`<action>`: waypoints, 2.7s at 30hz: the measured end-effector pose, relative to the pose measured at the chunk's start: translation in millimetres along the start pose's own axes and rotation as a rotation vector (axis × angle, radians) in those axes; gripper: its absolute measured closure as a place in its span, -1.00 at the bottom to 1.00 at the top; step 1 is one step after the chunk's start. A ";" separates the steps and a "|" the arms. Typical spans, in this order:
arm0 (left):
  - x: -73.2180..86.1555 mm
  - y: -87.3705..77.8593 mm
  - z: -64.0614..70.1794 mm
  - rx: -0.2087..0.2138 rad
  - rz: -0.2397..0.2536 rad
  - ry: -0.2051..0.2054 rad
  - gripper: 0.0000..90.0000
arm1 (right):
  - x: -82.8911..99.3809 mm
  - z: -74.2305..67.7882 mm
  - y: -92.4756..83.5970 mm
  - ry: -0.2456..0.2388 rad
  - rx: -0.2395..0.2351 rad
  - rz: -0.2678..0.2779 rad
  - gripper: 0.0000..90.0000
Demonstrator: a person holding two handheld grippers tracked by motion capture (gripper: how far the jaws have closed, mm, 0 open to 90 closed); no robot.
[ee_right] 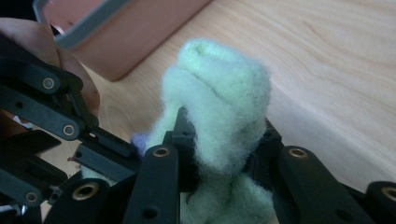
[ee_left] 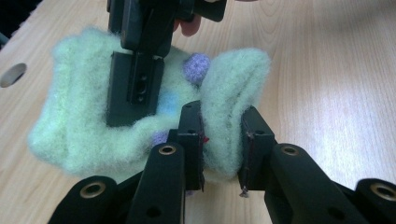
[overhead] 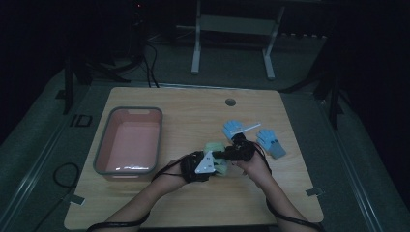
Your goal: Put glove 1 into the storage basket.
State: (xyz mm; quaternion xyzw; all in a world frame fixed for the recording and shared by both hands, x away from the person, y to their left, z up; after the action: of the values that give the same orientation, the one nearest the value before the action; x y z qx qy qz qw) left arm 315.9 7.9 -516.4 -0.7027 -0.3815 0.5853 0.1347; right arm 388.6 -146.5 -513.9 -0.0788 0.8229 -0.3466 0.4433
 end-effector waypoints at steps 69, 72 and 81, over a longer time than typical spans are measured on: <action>116.0 -190.3 -60.2 -0.197 -0.213 -0.068 0.67 | -149.3 -129.0 158.2 -0.133 -0.161 0.008 0.56; 125.1 -186.2 -61.2 -0.183 -0.221 -0.064 0.67 | -146.9 -128.4 167.0 -0.133 -0.153 -0.004 0.56; 150.6 -168.1 -72.3 -0.185 -0.240 -0.107 0.67 | -146.8 -116.8 197.7 -0.114 -0.107 -0.064 0.55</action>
State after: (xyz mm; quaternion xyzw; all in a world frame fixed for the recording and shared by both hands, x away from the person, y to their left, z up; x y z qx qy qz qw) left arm 322.7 244.0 -497.8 -0.6292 -0.5215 0.5641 0.1177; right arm 419.4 123.8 -498.5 -0.1484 0.8105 -0.3113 0.4734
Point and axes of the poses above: each handheld gripper's, and its own axes: y roughly forward along the jaws, x roughly out of its underside, z roughly to its right, the point moved 3 cm from there along y, roughly forward along the jaws, and after that the axes turned 1 degree about -x, right-handed, at the moved point
